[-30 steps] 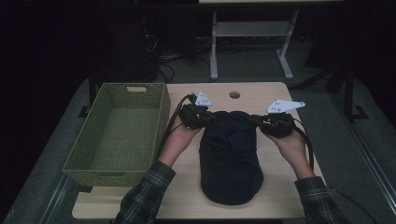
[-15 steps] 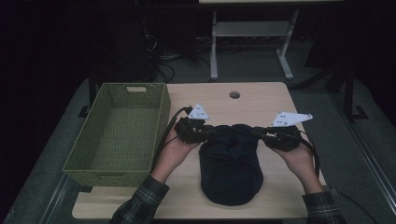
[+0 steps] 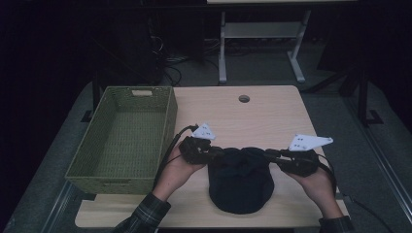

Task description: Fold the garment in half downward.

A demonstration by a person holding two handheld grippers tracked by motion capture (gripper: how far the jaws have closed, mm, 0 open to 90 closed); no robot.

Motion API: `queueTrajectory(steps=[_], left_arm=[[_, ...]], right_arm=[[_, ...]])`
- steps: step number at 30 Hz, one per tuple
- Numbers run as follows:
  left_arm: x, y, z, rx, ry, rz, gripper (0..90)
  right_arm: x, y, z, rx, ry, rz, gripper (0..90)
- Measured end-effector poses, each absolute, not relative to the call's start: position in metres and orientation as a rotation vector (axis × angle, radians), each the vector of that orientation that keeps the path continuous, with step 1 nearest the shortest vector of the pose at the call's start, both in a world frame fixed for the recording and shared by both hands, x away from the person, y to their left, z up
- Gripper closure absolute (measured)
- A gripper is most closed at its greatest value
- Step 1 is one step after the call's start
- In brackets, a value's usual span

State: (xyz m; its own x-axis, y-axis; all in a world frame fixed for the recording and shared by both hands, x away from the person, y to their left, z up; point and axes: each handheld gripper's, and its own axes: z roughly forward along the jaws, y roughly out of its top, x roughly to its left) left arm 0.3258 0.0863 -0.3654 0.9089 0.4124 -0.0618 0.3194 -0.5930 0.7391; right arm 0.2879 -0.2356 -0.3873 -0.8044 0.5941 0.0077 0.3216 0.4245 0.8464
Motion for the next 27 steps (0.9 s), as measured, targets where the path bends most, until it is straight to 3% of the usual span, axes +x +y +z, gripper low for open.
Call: queueTrajectory(steps=[27], left_arm=[[0.269, 0.081, -0.427, 2.35, 0.494, -0.039, 76.6]], right_arm=[[0.23, -0.224, -0.443, 0.768, 2.567, 1.175, 73.7]])
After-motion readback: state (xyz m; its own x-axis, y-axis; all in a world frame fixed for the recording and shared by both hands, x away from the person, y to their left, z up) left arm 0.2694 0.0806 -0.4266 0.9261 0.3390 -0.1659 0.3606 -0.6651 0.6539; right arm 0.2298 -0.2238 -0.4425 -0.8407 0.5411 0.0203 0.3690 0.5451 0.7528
